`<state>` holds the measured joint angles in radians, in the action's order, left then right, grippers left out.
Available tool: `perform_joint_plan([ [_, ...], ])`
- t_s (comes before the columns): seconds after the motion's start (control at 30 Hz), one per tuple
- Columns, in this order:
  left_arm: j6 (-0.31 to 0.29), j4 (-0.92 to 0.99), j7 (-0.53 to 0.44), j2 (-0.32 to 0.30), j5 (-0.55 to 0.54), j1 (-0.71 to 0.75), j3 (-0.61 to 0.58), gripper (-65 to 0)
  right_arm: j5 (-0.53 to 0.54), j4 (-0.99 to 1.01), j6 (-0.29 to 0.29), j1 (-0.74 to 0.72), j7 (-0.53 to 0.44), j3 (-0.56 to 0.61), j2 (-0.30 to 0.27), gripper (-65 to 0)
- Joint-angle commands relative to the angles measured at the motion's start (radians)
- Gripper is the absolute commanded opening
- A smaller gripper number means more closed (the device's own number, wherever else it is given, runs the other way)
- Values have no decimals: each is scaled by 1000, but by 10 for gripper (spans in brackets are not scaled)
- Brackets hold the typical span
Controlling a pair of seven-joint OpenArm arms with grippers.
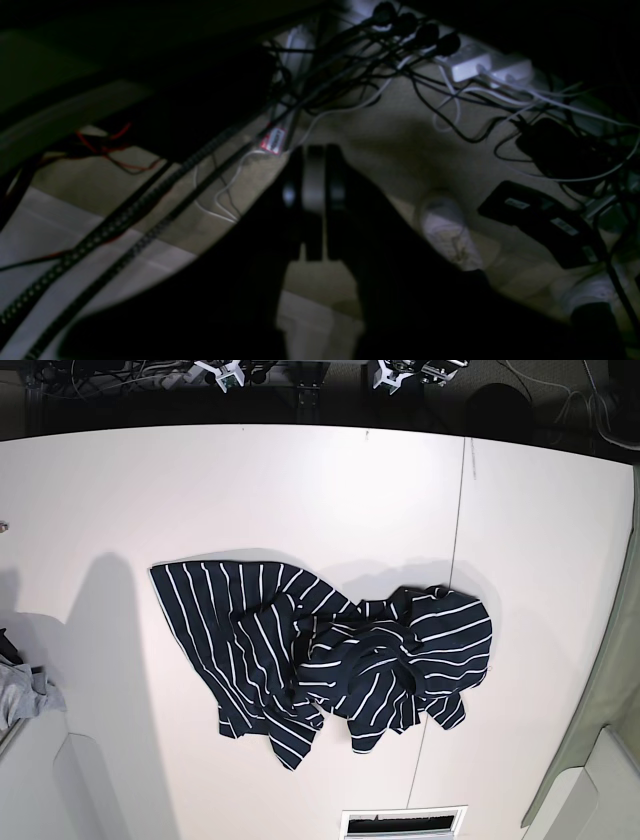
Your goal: Layout the t-shirt on the table in an organized manner, then fold the t-shirt properly
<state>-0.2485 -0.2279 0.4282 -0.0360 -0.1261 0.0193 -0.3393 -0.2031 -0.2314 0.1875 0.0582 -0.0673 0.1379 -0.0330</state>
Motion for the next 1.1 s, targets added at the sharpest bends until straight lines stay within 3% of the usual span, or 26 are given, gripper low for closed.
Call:
perform_joint_plan([
  [0.0,-10,-4,22,0,-4,3,-1,-637,1,-5,11,3,-4,1,0,-650],
  [0.67,-10,-4,68,0,-4,5,-1,-637,1,-9,11,3,-5,1,0,-650],
  [0.97,-11,-35,61,-1,-3,73,-1,-637,1,-16,11,6,-4,1,-6,-650],
  [1.07,-74,-104,34,-16,-4,126,-1,-637,0,-24,15,21,-4,1,-17,-650],
])
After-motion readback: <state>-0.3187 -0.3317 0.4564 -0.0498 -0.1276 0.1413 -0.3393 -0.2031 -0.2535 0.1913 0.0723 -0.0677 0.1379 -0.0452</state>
